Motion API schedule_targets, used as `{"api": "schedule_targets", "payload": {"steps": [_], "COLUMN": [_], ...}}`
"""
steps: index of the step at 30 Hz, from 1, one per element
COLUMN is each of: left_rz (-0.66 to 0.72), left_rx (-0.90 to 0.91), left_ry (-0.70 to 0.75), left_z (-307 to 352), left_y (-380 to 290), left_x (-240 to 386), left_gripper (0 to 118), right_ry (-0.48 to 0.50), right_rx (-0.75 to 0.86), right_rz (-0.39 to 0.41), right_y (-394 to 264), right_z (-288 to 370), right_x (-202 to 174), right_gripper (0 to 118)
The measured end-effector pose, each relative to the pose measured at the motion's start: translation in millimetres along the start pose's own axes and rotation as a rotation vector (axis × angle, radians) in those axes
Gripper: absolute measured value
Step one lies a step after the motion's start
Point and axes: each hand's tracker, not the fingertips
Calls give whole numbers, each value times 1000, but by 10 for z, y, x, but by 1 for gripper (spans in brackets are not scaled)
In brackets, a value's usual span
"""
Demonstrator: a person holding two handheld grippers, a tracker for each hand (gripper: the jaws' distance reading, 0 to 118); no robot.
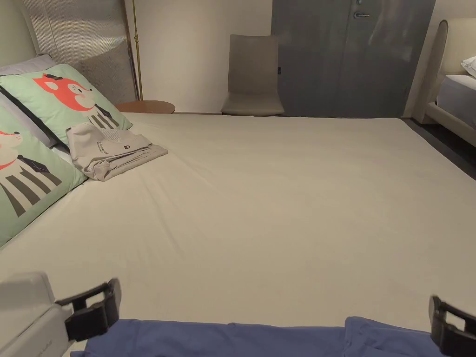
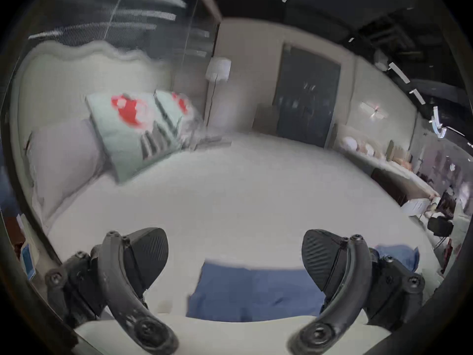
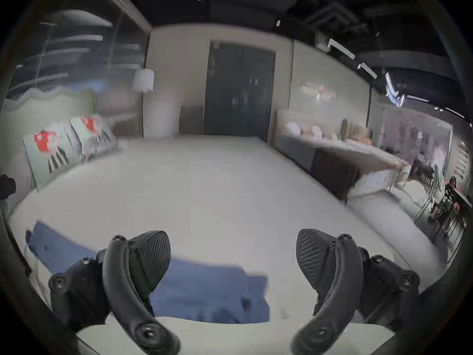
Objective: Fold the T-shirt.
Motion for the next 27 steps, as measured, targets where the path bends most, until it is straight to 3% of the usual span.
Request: {"api": "schedule_targets", "payload": {"steps": [1, 2, 4, 5, 6, 8, 12, 17, 20, 21, 22, 23, 24, 25, 27], "left_rz": [-11, -16, -6, -5, -13, -21, 65, 265, 407, 443, 472, 483, 482, 484, 534], "left_rx": [54, 92, 138, 149, 148, 149, 87, -173, -324, -375, -418, -456, -494, -520, -563], "left_ry": [-30, -59, -119, -148, -162, -164, -258, -344, -373, -375, -363, -350, -332, -318, -330], "left_z": [39, 68, 107, 111, 105, 82, -22, -356, -536, -594, -653, -710, -719, -753, -795], "left_y": [72, 133, 206, 238, 259, 274, 253, 79, -113, -176, -252, -333, -410, -497, -629], "left_x": [106, 202, 349, 415, 470, 557, 443, -200, -673, -829, -988, -1127, -1176, -1271, -1419], "left_gripper": [104, 95, 53, 17, 0, 0, 0, 0, 5, 19, 45, 83, 106, 112, 109], "right_ry": [2, 11, 41, 46, 54, 68, 113, 138, 128, 128, 129, 131, 131, 126, 128], "right_rx": [54, 99, 164, 181, 192, 223, 232, 216, 207, 201, 191, 181, 174, 172, 157], "right_rz": [-9, -13, -21, -19, -14, -3, 9, 17, 20, 16, 4, -5, -8, -1, 6], "right_y": [87, 150, 245, 269, 289, 306, 309, 278, 259, 255, 250, 244, 238, 224, 209], "right_z": [23, 52, 100, 96, 106, 132, 158, 139, 125, 120, 108, 92, 80, 79, 57], "right_x": [-98, -194, -370, -471, -555, -718, -952, -1118, -1185, -1198, -1213, -1233, -1254, -1286, -1330], "right_gripper": [103, 92, 58, 34, 18, 1, 1, 1, 1, 1, 1, 1, 1, 1, 1]}}
